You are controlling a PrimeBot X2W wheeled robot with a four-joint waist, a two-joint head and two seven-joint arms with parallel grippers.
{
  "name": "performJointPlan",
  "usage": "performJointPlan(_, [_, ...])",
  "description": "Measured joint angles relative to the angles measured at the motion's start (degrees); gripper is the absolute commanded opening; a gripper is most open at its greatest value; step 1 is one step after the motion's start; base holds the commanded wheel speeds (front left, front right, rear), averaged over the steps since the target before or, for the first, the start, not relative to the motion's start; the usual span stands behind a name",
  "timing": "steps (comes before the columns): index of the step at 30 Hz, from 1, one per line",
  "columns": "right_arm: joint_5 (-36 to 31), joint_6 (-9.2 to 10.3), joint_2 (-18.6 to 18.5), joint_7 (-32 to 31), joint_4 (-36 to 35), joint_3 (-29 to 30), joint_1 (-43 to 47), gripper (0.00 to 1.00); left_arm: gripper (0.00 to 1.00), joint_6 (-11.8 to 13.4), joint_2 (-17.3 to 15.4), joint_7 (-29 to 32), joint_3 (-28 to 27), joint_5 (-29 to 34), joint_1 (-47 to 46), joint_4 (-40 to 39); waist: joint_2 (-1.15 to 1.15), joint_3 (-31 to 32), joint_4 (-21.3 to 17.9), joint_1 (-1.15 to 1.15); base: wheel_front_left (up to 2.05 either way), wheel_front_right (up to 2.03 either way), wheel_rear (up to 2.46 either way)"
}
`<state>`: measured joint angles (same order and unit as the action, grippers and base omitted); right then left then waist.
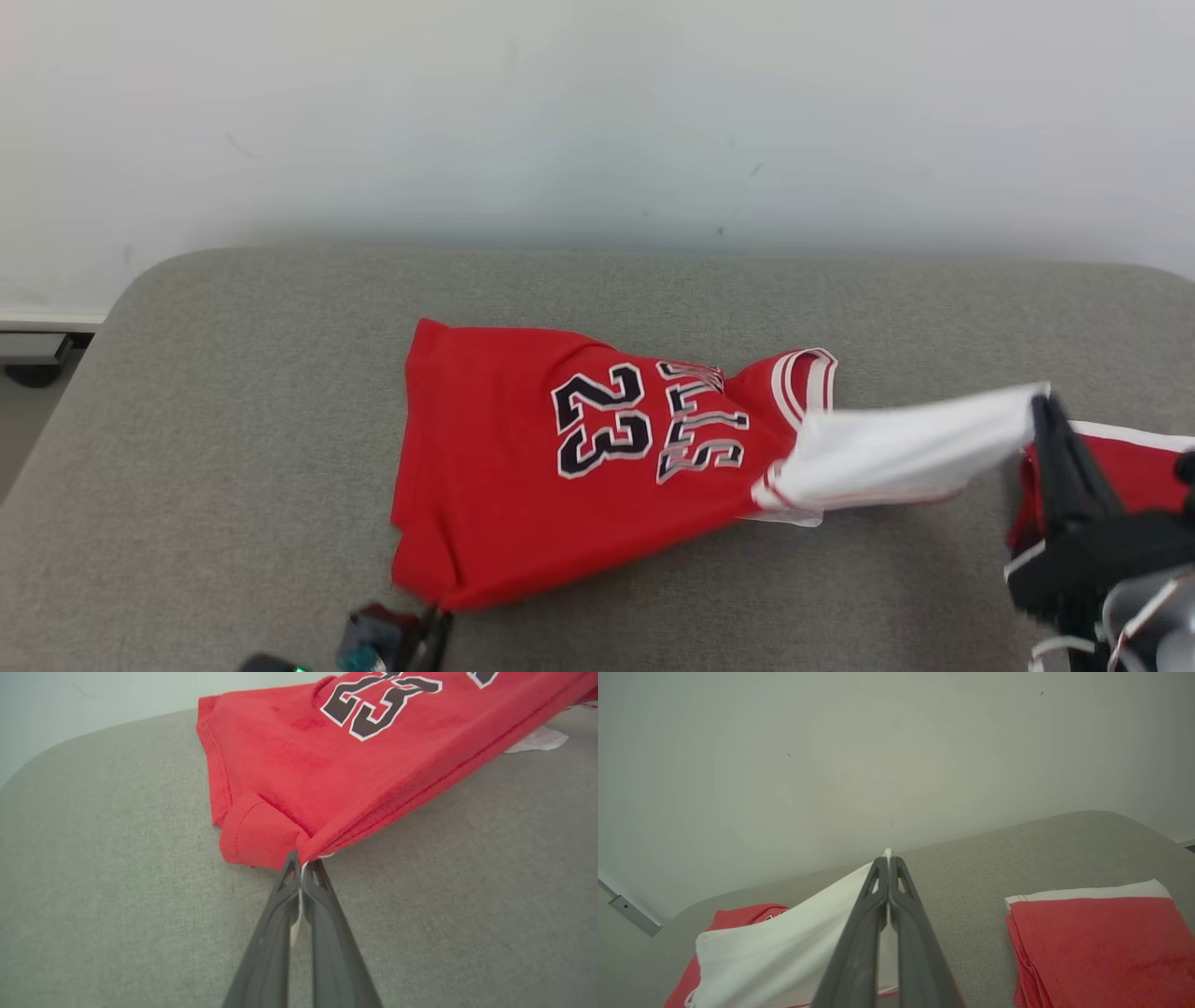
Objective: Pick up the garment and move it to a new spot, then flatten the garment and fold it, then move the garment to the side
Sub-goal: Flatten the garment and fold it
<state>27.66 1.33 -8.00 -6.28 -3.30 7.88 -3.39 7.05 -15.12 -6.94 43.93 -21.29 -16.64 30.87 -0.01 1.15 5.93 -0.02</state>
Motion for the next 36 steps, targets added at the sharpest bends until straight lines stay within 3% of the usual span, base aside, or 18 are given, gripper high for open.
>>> performJointPlan(1, [0.5, 0.19, 0.7, -0.5, -0.8, 0.1, 2.3, 0.00, 0.00, 0.0, 0.3, 0.4, 0.2, 0.0, 1.6, 0.1, 0.00, 0.1, -0.4, 0.00, 0.00, 0.00, 0.00])
performJointPlan(2, [1.0, 0.29, 1.2, -1.0, -1.3, 0.4, 4.3, 0.00, 0.09, 0.0, 0.8, 0.7, 0.7, 0.1, 2.7, 0.1, 0.00, 0.1, -0.8, 0.00, 0.00, 0.00, 0.00])
performJointPlan(4, [2.1, 0.75, 1.9, -1.8, -2.4, 1.0, 7.5, 0.00, 0.68, 0.0, 2.3, 1.6, 1.6, 0.2, 3.8, 0.1, 0.00, -0.3, -1.1, 0.00, 0.00, 0.00, 0.00])
performJointPlan(5, [2.4, 0.83, 2.0, -2.1, -2.4, 1.1, 8.5, 0.00, 0.91, 0.0, 3.0, 1.8, 1.6, 0.2, 3.9, 0.0, 0.01, -0.6, -1.1, 0.00, 0.00, 0.00, 0.00])
performJointPlan(6, [2.6, 1.27, 2.3, -2.4, -2.5, 1.1, 9.0, 0.00, 1.00, 0.0, 3.5, 2.0, 1.5, 0.2, 3.9, 0.0, 0.01, -0.9, -1.1, 0.01, 0.00, 0.00, 0.00])
performJointPlan(11, [2.7, 1.69, 2.7, -3.8, -2.8, 0.5, 8.8, 0.00, 1.00, 0.1, 4.8, 3.7, 0.2, -0.1, 4.9, 0.2, 0.01, -2.8, -0.3, 0.02, 0.00, 0.00, 0.00])
performJointPlan(15, [2.8, 2.05, 2.7, -4.4, -3.7, 0.1, 8.8, 0.00, 1.00, 0.1, 5.6, 5.2, -5.6, -2.5, 6.5, 0.8, 0.02, -3.7, 0.3, 0.02, 0.00, 0.00, 0.00])
performJointPlan(22, [3.0, 2.64, 3.0, -5.8, -4.7, -0.5, 8.7, 0.00, 1.00, 0.1, 2.8, 6.6, -13.5, -6.0, 8.5, -0.9, 0.01, -4.4, 1.0, 0.03, 0.00, 0.00, 0.00])
performJointPlan(27, [3.0, 2.79, 3.2, -6.4, -5.6, -0.8, 8.7, 0.00, 1.00, -0.1, -1.9, 8.5, -9.6, -3.1, 7.8, -3.6, 0.01, -4.7, 1.1, 0.02, 0.00, 0.00, 0.00])
performJointPlan(31, [3.0, 3.21, 3.3, -6.9, -6.1, -1.4, 8.5, 0.00, 1.00, -2.0, -2.6, 9.3, -5.7, 1.0, 5.8, -4.9, 0.02, -5.0, 1.1, 0.03, 0.00, 0.00, 0.00])
performJointPlan(36, [3.0, 3.27, 3.4, -7.4, -6.3, -2.2, 7.0, 0.00, 1.00, -2.0, -2.9, 9.5, -5.3, 2.3, 4.1, -5.9, 0.02, -5.4, 0.5, 0.02, 0.00, 0.00, 0.00])
